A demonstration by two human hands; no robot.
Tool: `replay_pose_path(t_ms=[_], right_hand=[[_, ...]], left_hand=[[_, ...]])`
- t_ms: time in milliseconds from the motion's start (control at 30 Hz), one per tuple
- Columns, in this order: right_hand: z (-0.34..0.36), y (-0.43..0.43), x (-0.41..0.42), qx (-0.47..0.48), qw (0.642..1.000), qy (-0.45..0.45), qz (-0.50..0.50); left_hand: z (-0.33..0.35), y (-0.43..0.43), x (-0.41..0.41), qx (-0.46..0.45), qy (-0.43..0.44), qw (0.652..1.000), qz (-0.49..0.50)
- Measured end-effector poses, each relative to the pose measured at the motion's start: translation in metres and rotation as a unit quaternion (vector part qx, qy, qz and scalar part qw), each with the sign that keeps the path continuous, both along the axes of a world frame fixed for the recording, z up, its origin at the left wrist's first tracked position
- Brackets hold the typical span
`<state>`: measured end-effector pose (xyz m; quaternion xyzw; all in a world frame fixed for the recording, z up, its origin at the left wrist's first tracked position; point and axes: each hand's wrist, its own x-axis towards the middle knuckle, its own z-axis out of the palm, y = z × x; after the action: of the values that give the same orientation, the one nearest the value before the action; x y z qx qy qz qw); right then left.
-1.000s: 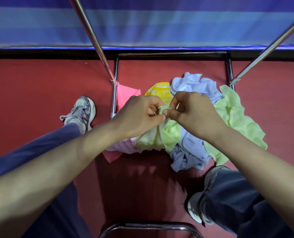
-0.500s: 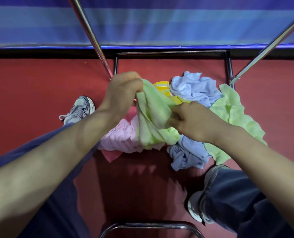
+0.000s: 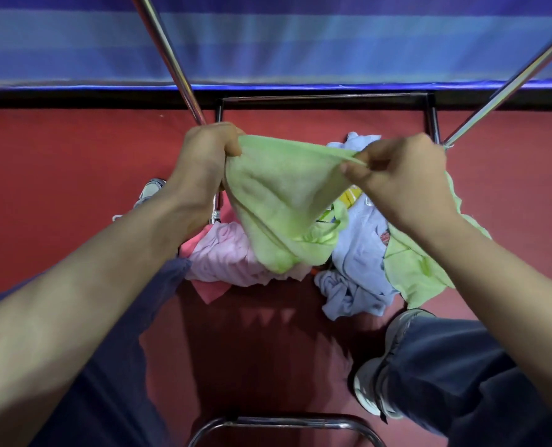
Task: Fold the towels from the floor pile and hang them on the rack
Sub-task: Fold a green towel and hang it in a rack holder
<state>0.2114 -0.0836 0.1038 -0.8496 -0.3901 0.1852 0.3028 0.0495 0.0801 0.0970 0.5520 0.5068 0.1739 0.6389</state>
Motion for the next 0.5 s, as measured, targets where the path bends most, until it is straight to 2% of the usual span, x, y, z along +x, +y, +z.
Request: replay_pose_path(t_ms=[133,233,300,400,500], right_hand=[[0.005,0.0,0.012,0.009,0.997,0.05,-0.062],[0.004,-0.001,0.015,-0.014,0.998,0.03,-0.047],[0.002,-0.002,0.014,-0.037,0.999,0.014,-0.025],[-0.002,-0.001,0.012,-0.068,0.997,-0.024,-0.004],[-0.004,0.0,0.009,-0.071,0.995,-0.067,0.013]], left_hand=[[0.006,-0.013,0.002,0.054,-0.042,0.991,-0.116],[0.008,-0.02,0.0,0.063,-0.043,0.978,-0.193],[0.008,-0.027,-0.003,0.032,-0.057,0.965,-0.256],[0.006,-0.044,-0.005,0.03,-0.047,0.916,-0.397],[0.001,-0.056,-0.005,0.131,0.051,0.853,-0.502]])
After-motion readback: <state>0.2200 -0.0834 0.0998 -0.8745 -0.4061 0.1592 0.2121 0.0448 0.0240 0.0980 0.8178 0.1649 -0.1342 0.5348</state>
